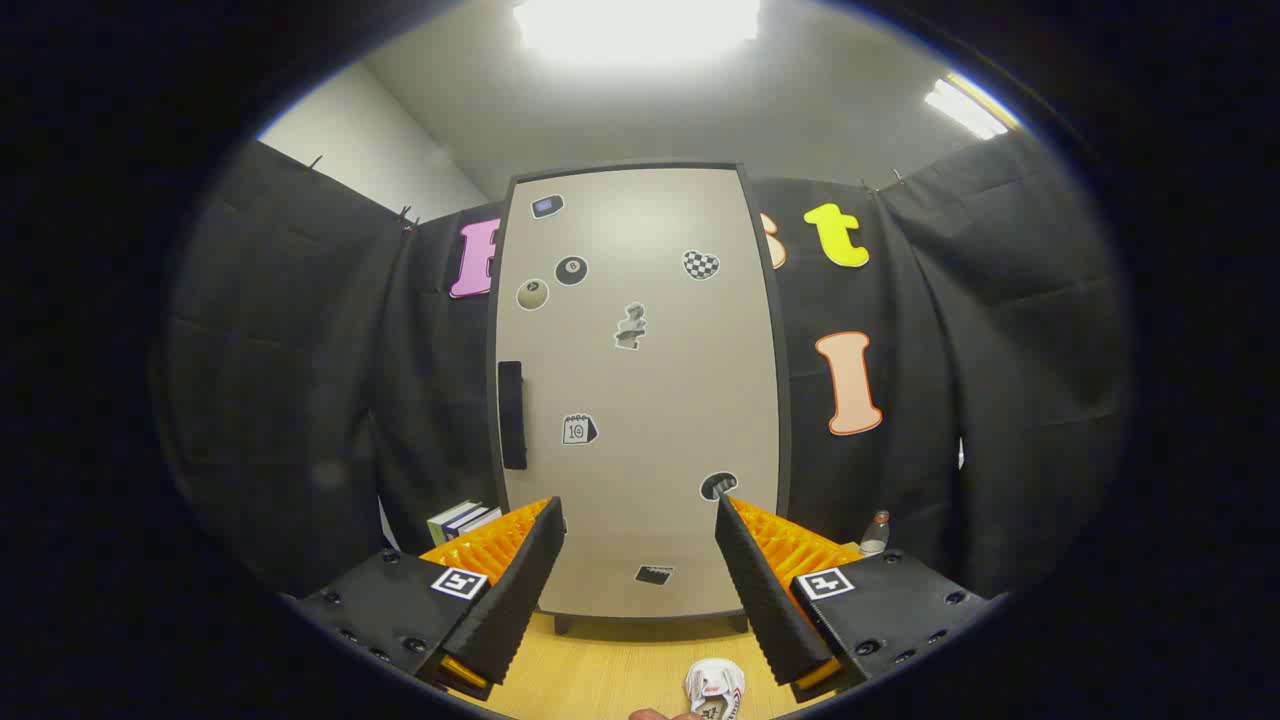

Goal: Open the shoe cabinet door, grab the shoes and put them into the shoe cabinet, then close the shoe cabinet door.

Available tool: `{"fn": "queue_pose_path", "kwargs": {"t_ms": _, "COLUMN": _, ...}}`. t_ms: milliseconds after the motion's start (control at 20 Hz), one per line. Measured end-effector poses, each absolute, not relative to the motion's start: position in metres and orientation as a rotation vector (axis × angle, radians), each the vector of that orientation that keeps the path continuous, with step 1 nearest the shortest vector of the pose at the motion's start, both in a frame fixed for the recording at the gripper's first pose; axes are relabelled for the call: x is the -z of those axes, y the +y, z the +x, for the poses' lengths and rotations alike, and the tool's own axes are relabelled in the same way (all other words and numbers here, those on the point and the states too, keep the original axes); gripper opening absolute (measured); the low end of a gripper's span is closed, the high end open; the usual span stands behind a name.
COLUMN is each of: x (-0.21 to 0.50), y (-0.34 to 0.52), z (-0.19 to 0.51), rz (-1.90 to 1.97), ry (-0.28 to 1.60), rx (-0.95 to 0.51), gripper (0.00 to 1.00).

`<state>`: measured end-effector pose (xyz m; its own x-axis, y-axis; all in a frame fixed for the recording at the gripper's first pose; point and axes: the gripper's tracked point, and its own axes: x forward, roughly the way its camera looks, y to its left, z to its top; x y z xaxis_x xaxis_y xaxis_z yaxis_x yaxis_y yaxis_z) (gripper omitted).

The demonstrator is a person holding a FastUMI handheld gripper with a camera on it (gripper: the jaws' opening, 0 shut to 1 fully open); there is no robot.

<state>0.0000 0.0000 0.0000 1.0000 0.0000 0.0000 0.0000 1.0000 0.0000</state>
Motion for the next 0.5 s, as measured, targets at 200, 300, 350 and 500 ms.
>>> {"fn": "queue_pose_path", "kwargs": {"t_ms": 200, "x": 0.008, "y": 0.009, "z": -0.001, "rz": 0.003, "ry": 0.021, "rx": -0.008, "gripper": 0.96}}
{"fn": "queue_pose_path", "kwargs": {"t_ms": 300, "x": 0.010, "y": 0.013, "z": 0.000, "rz": -0.003, "ry": 0.035, "rx": -0.014, "gripper": 0.97}}
{"fn": "queue_pose_path", "kwargs": {"t_ms": 350, "x": 0.011, "y": 0.015, "z": 0.001, "rz": -0.007, "ry": 0.038, "rx": -0.015, "gripper": 0.96}}
{"fn": "queue_pose_path", "kwargs": {"t_ms": 500, "x": 0.007, "y": 0.019, "z": 0.001, "rz": -0.015, "ry": 0.027, "rx": -0.016, "gripper": 0.96}}
